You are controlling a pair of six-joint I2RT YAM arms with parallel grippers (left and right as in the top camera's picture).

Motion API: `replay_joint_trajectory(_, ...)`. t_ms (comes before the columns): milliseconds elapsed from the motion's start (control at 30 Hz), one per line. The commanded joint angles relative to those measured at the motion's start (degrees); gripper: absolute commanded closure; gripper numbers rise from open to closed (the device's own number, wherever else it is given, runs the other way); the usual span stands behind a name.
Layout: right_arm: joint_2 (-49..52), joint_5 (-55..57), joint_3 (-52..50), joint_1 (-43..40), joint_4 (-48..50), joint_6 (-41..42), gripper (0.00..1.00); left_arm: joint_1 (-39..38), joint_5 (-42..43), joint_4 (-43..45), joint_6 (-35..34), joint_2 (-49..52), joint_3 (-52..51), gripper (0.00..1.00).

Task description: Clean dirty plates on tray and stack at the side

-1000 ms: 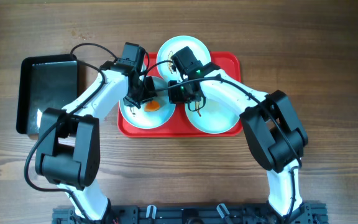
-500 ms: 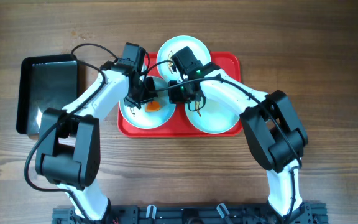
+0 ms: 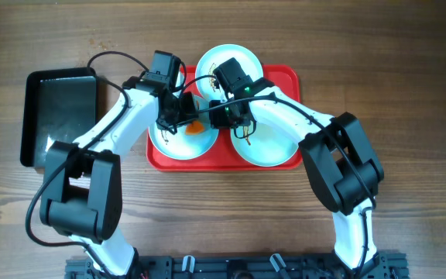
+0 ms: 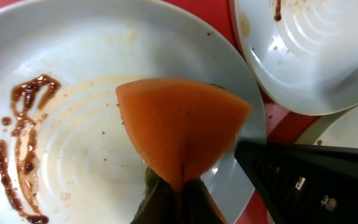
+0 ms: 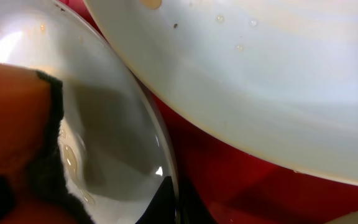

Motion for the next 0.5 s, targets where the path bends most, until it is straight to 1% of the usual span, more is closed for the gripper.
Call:
replay_joint_trajectory(0, 1.73, 1.79, -0.74, -0.09, 0.04, 0.79, 0.96, -0.33, 1.36, 2.12, -0.33, -0.37, -3.74, 0.96)
replay_joint_trajectory(133, 1.73, 1.79, -0.74, -0.09, 0.07, 0.79, 0.96, -0.33, -0.07, 4.66, -0.33, -0.37, -6.45, 0.96)
replay_joint_trajectory(400, 1.73, 1.79, -0.74, -0.09, 0.07, 0.76, 0.96, -0.33, -9.11, 7.67, -0.31, -0.33, -11.78, 0.96)
replay_joint_trajectory(467, 1.73, 1.79, -0.74, -0.09, 0.07, 0.79, 0.96, -0.33, -13.09, 7.54, -0.28, -0.33, -12.92, 0.96)
